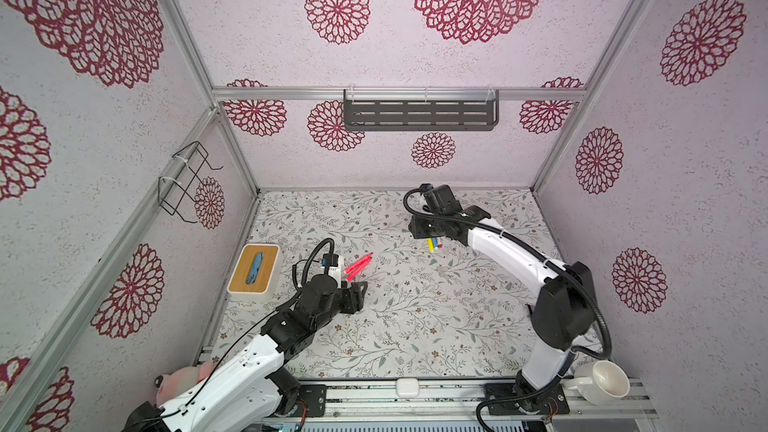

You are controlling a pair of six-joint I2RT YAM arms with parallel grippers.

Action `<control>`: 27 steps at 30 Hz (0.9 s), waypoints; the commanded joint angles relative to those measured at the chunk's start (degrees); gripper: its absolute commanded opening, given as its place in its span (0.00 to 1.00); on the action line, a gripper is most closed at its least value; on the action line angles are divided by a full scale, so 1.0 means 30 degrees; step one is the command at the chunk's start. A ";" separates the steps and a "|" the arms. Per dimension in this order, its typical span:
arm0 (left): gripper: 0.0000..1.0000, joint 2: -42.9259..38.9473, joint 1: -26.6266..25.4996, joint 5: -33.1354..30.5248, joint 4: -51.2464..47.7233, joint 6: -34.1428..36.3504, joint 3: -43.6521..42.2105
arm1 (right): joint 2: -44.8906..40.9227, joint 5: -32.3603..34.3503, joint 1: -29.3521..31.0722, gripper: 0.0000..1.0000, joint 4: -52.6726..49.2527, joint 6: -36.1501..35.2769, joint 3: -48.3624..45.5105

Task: Insert the pens into the pen caps
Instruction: 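Lift the right gripper back while the left gripper moves over the pink highlighters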

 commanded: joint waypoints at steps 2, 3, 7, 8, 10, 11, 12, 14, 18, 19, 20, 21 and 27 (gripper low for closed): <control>0.67 0.1274 0.1204 0.1368 0.0025 0.0102 0.1016 | -0.3245 -0.1522 -0.0061 0.54 0.4433 -0.0127 -0.3875; 0.67 0.1708 0.1491 0.1520 0.0052 0.0223 0.1220 | -0.3867 -0.1555 -0.0061 0.54 0.4718 -0.0103 -0.4666; 0.67 0.3586 0.2416 0.1913 -0.0173 0.0931 0.2216 | -0.5709 -0.1837 -0.0053 0.56 0.5788 0.0277 -0.7340; 0.67 0.4069 0.2588 0.2021 -0.0187 0.1063 0.2419 | -0.6042 -0.2011 -0.0061 0.56 0.6113 0.0385 -0.7934; 0.67 0.5116 0.2932 0.2205 -0.0183 0.1376 0.2912 | -0.6719 -0.2224 -0.0057 0.56 0.6710 0.0732 -0.9144; 0.66 0.5593 0.3077 0.2310 -0.0169 0.1480 0.3119 | -0.6978 -0.2280 -0.0061 0.56 0.6896 0.0865 -0.9632; 0.66 0.6102 0.3191 0.2426 -0.0201 0.1602 0.3384 | -0.7251 -0.2339 -0.0061 0.55 0.7076 0.1010 -1.0149; 0.65 0.6935 0.3359 0.2554 -0.0258 0.1863 0.3855 | -0.7862 -0.2398 -0.0061 0.56 0.7338 0.1201 -1.1012; 0.65 0.8378 0.3641 0.2802 -0.0424 0.2427 0.4707 | -0.9160 -0.2476 -0.0061 0.56 0.7683 0.1389 -1.2543; 0.64 0.8762 0.3751 0.2911 -0.0410 0.2535 0.4900 | -0.9496 -0.2410 -0.0061 0.56 0.7709 0.1394 -1.2849; 0.64 0.9070 0.3863 0.3063 -0.0422 0.2603 0.5060 | -0.9802 -0.2355 -0.0061 0.56 0.7744 0.1440 -1.3140; 0.64 0.9455 0.3977 0.3158 -0.0381 0.2673 0.5239 | -1.0067 -0.2271 -0.0046 0.56 0.7892 0.1473 -1.3527; 0.62 1.1598 0.4277 0.3281 -0.0555 0.3218 0.6438 | -1.0802 -0.2374 -0.0061 0.56 0.8380 0.1912 -1.4886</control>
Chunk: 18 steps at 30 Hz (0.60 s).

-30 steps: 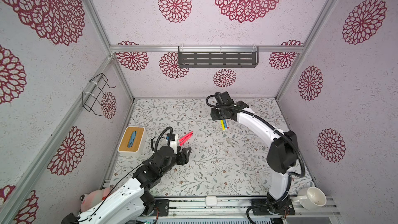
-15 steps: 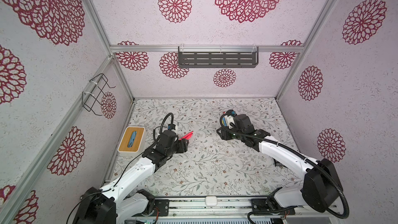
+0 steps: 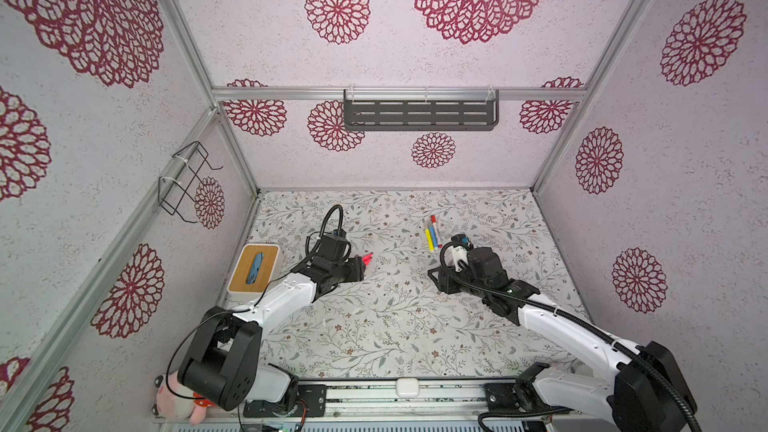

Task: Insert the pens into the pen caps
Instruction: 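Lift the right gripper back while the left gripper moves over the pink highlighters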

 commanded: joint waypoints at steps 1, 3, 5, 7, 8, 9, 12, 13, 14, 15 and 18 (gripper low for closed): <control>0.62 0.0927 0.0262 0.0174 -0.0323 0.0763 0.0800 | -0.0426 -0.0202 -0.0061 0.56 0.0728 0.0458 -0.0220; 0.62 0.1476 0.0318 0.0110 -0.0538 0.0978 0.1207 | -0.0564 -0.0077 -0.0061 0.56 0.0612 0.0451 -0.0349; 0.61 0.2030 0.0373 0.0067 -0.0722 0.1131 0.1565 | -0.0697 -0.0026 -0.0061 0.56 0.0615 0.0415 -0.0496; 0.60 0.2583 0.0464 0.0017 -0.0880 0.1264 0.1897 | -0.0871 0.0081 -0.0061 0.56 0.0608 0.0409 -0.0558; 0.59 0.2806 0.0482 0.0010 -0.0965 0.1313 0.2078 | -0.0917 0.0182 -0.0061 0.56 0.0539 0.0408 -0.0559; 0.58 0.3066 0.0512 -0.0055 -0.1068 0.1362 0.2255 | -0.0918 0.0475 -0.0053 0.56 0.0470 0.0379 -0.0587; 0.57 0.3740 0.0593 -0.0186 -0.1223 0.1467 0.2679 | -0.0643 0.0840 -0.0061 0.56 0.0488 0.0400 -0.0676; 0.57 0.3930 0.0600 -0.0195 -0.1318 0.1500 0.2833 | -0.0495 0.0738 -0.0061 0.56 0.0560 0.0451 -0.0683; 0.56 0.4111 0.0598 -0.0199 -0.1434 0.1488 0.2975 | -0.0428 0.0624 -0.0061 0.55 0.0607 0.0491 -0.0676; 0.55 0.4262 0.0588 -0.0190 -0.1523 0.1539 0.3078 | -0.0339 0.0550 -0.0057 0.56 0.0687 0.0559 -0.0676; 0.55 0.4522 0.0605 -0.0276 -0.1647 0.1609 0.3177 | -0.0333 0.0546 -0.0061 0.56 0.0769 0.0582 -0.0734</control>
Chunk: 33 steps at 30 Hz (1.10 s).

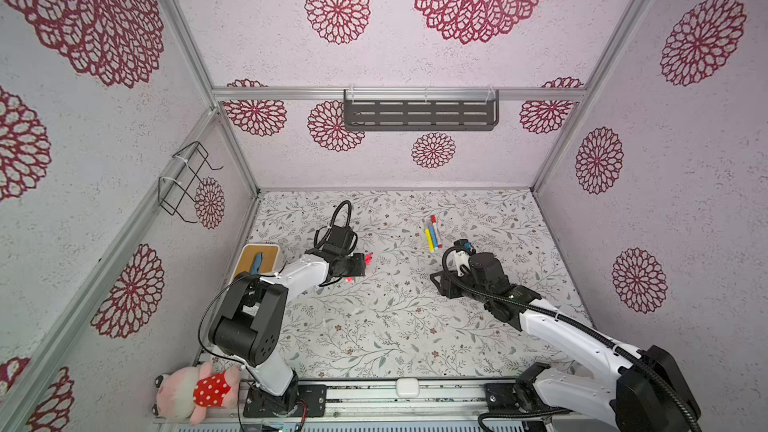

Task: Insert the pens into the pen caps
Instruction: 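Lift the right gripper back while the left gripper moves over the pink highlighters, then close the left gripper on one pink highlighter body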

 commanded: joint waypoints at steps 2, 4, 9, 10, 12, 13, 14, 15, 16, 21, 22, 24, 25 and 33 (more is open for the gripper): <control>0.54 0.0262 0.0186 -0.0246 -0.0424 0.0513 0.0349 | -0.0106 0.0275 -0.0061 0.56 0.0527 0.0241 0.0023; 0.54 0.0290 0.0189 -0.0359 -0.0453 0.0567 0.0379 | -0.0142 0.0305 -0.0061 0.56 0.0551 0.0241 0.0023; 0.53 0.0713 0.0173 -0.0664 -0.0929 0.0775 0.0807 | -0.0157 0.0503 -0.0061 0.56 0.0665 0.0329 -0.0035; 0.53 0.0827 0.0179 -0.0674 -0.0996 0.0828 0.0881 | -0.0145 0.0458 -0.0061 0.56 0.0699 0.0329 -0.0035; 0.53 0.0997 0.0164 -0.0736 -0.1089 0.0891 0.0998 | -0.0134 0.0452 -0.0061 0.56 0.0727 0.0385 -0.0090; 0.52 0.1077 0.0163 -0.0723 -0.1117 0.0916 0.1030 | -0.0166 0.0448 -0.0046 0.56 0.0756 0.0408 -0.0119; 0.52 0.1118 0.0155 -0.0679 -0.1149 0.0915 0.1060 | -0.0168 0.0448 -0.0061 0.55 0.0778 0.0409 -0.0151; 0.52 0.1166 0.0169 -0.0563 -0.1123 0.0926 0.1088 | -0.0239 0.0460 -0.0061 0.56 0.0785 0.0445 -0.0196; 0.52 0.1198 0.0170 -0.0484 -0.1081 0.0912 0.1090 | -0.0264 0.0509 -0.0061 0.55 0.0814 0.0472 -0.0240; 0.51 0.1475 -0.0039 -0.0377 -0.1155 0.0833 0.1245 | -0.0285 0.0525 -0.0061 0.56 0.0932 0.0504 -0.0328; 0.51 0.1547 -0.0093 -0.0445 -0.1250 0.0871 0.1313 | -0.0296 0.0540 -0.0061 0.55 0.0932 0.0505 -0.0354; 0.51 0.1677 -0.0289 -0.0672 -0.1451 0.0941 0.1491 | -0.0303 0.0555 -0.0061 0.56 0.0989 0.0512 -0.0358; 0.51 0.1747 -0.0359 -0.0777 -0.1580 0.1013 0.1584 | -0.0305 0.0569 -0.0061 0.55 0.1018 0.0563 -0.0358; 0.48 0.2421 -0.0946 -0.1145 -0.2192 0.1174 0.2084 | -0.0081 0.0540 -0.0060 0.55 0.1195 0.0666 -0.0416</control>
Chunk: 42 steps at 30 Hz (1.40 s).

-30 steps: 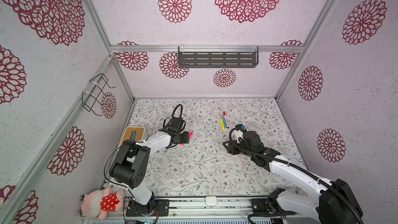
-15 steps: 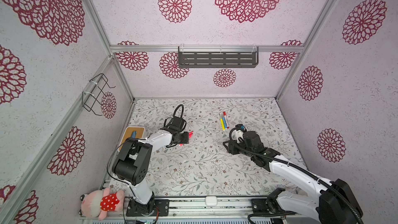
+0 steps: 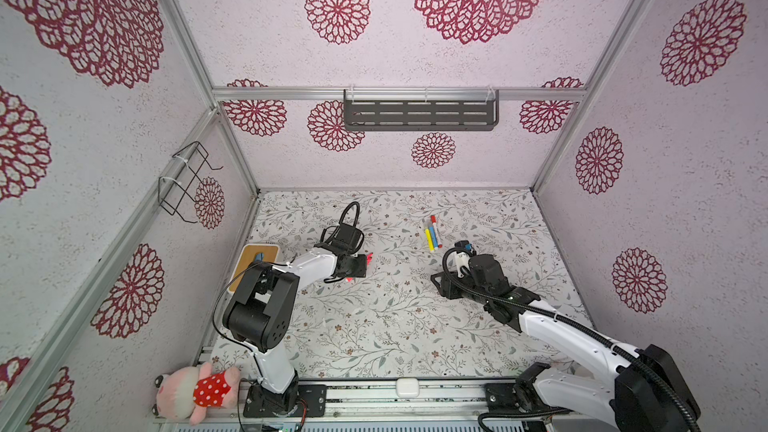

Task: Insert the pens into the pen caps
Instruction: 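Close the left gripper on one pink highlighter body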

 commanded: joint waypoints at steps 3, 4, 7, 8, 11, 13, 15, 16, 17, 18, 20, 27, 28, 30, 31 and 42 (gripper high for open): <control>0.48 0.0743 -0.0440 -0.0344 -0.0502 0.0463 0.0458 | -0.0142 0.0315 -0.0059 0.55 0.0737 0.0413 0.0014; 0.48 0.0810 -0.0514 -0.0390 -0.0552 0.0488 0.0512 | -0.0127 0.0329 -0.0060 0.55 0.0708 0.0404 0.0043; 0.48 0.0881 -0.0675 -0.0484 -0.0708 0.0553 0.0621 | -0.0169 0.0329 -0.0061 0.55 0.0678 0.0352 0.0072; 0.48 0.0906 -0.0728 -0.0477 -0.0743 0.0562 0.0638 | -0.0158 0.0325 -0.0061 0.55 0.0678 0.0367 0.0072; 0.47 0.0933 -0.0865 -0.0563 -0.0860 0.0591 0.0650 | -0.0146 0.0344 -0.0061 0.55 0.0707 0.0383 0.0102; 0.46 0.0964 -0.0907 -0.0594 -0.0989 0.0550 0.0651 | -0.0161 0.0386 -0.0061 0.55 0.0722 0.0400 0.0102; 0.45 0.0954 -0.1080 -0.0702 -0.1194 0.0482 0.0645 | -0.0189 0.0415 -0.0061 0.55 0.0671 0.0424 0.0102; 0.45 0.0918 -0.1239 -0.0833 -0.1264 0.0451 0.0633 | -0.0219 0.0445 -0.0053 0.55 0.0676 0.0425 0.0102; 0.45 0.0925 -0.1395 -0.0934 -0.1315 0.0453 0.0613 | -0.0259 0.0488 -0.0063 0.55 0.0650 0.0454 0.0077; 0.45 0.0952 -0.1603 -0.1095 -0.1401 0.0448 0.0623 | -0.0275 0.0528 -0.0061 0.55 0.0649 0.0452 0.0071; 0.45 0.1058 -0.1842 -0.1317 -0.1548 0.0427 0.0606 | -0.0348 0.0563 -0.0061 0.55 0.0619 0.0467 0.0072; 0.38 0.1620 -0.2315 -0.1444 -0.1911 0.0316 0.0674 | -0.0744 0.0834 -0.0061 0.55 0.0188 0.0461 0.0131; 0.38 0.1638 -0.2452 -0.1488 -0.1989 0.0307 0.0709 | -0.0837 0.0870 -0.0061 0.55 0.0125 0.0449 0.0111; 0.34 0.1636 -0.2717 -0.1559 -0.2085 0.0373 0.0711 | -0.0986 0.0977 -0.0061 0.55 0.0048 0.0454 0.0073; 0.32 0.1683 -0.2781 -0.1609 -0.2142 0.0421 0.0717 | -0.1023 0.1031 -0.0060 0.55 0.0034 0.0454 0.0073; 0.18 0.1188 -0.3088 -0.1309 -0.1804 0.0420 0.0012 | -0.1037 0.1157 -0.0075 0.55 -0.0027 0.0475 0.0073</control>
